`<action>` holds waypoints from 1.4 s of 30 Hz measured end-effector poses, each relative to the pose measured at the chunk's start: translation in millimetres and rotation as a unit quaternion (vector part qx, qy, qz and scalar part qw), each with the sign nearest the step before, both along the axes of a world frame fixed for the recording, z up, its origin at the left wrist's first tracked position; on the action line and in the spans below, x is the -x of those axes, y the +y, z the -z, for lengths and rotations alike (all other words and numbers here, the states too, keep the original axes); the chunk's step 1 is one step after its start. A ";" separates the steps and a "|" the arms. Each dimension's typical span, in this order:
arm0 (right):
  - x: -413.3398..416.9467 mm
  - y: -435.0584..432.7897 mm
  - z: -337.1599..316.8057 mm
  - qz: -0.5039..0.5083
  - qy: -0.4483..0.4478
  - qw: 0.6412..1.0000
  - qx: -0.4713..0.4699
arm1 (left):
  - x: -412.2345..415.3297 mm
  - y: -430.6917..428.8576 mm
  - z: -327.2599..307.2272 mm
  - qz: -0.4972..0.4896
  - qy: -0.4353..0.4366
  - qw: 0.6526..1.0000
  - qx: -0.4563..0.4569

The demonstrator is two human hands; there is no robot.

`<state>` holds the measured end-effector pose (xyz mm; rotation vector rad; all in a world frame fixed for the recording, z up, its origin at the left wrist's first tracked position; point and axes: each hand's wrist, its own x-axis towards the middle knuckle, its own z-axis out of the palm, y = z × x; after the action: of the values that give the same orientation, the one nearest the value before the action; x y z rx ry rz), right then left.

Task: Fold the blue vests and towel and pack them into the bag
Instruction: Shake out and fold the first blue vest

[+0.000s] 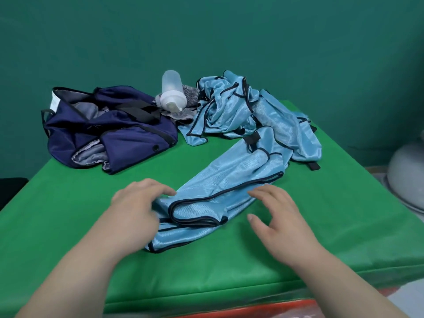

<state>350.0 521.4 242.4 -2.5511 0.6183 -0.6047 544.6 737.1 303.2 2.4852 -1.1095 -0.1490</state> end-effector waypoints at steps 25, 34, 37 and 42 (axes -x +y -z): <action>-11.7 -47.8 -7.6 0.180 0.129 0.972 0.080 | 18.2 -22.7 15.0 0.081 -0.007 0.987 0.138; 12.9 2.9 -44.4 -0.013 0.102 0.994 -0.029 | 0.7 5.1 -8.3 0.151 0.094 0.973 0.144; 14.4 7.5 -44.0 -0.031 0.092 0.995 -0.015 | 2.8 9.9 -3.3 0.205 0.127 0.968 0.065; 0.7 6.0 -28.8 0.045 0.032 0.997 0.054 | 8.2 5.6 -5.0 0.186 0.130 0.973 0.044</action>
<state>349.4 527.4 271.3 -2.6651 0.7448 -0.6032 536.5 742.6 308.2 2.0839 -1.4172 -0.5068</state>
